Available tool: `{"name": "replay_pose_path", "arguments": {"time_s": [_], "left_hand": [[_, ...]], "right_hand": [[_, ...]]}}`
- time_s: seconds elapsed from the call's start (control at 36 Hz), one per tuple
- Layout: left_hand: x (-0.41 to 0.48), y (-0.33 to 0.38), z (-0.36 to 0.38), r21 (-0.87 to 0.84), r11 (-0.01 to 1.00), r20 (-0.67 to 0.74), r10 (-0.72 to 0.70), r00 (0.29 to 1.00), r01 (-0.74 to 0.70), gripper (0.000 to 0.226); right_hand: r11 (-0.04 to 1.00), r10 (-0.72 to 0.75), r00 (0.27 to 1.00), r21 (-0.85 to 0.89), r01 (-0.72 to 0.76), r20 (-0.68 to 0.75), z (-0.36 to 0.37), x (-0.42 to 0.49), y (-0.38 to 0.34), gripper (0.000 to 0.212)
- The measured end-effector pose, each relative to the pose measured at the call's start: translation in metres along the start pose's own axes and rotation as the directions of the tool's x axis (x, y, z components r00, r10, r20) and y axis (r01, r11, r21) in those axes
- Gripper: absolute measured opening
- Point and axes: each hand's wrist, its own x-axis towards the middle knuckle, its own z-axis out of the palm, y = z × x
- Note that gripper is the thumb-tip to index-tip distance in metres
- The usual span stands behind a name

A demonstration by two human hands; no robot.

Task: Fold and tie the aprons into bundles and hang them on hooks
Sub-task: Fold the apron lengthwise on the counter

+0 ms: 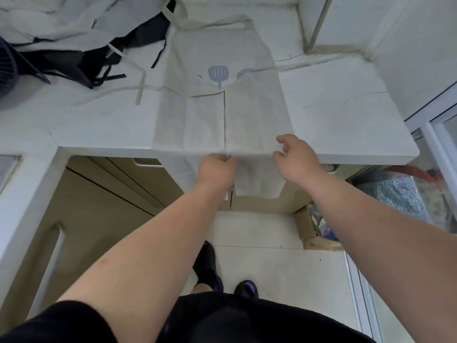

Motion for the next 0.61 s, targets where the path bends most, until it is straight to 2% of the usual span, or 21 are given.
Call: {"name": "replay_pose_path", "arguments": {"time_s": [0.11,0.22,0.39,0.5,0.61], "left_hand": [[0.003,-0.003,0.003,-0.139,0.99,-0.035,-0.008,0.999,0.003,0.01],[0.007,-0.006,0.003,-0.14,0.99,-0.044,0.01,0.999,-0.017,0.017],[0.009,-0.001,0.004,-0.055,0.994,-0.086,0.086,0.993,-0.091,0.016],[0.01,-0.001,0.004,0.056,0.983,-0.076,0.177,0.981,-0.173,0.017],[0.009,-0.006,0.002,0.093,0.984,-0.13,0.165,0.978,-0.154,0.013]], "right_hand": [[0.998,0.009,1.0,-0.064,-0.01,-0.022,0.004,0.005,-0.002,0.052],[0.983,0.043,0.999,-0.177,-0.046,-0.021,0.003,0.008,-0.003,0.06],[0.975,0.011,0.997,-0.223,0.007,0.078,0.005,0.014,-0.006,0.057],[0.965,-0.015,0.997,-0.259,0.032,0.07,0.006,0.016,-0.009,0.054],[0.961,-0.013,0.999,-0.276,0.024,0.043,0.005,0.018,-0.01,0.053]]}}
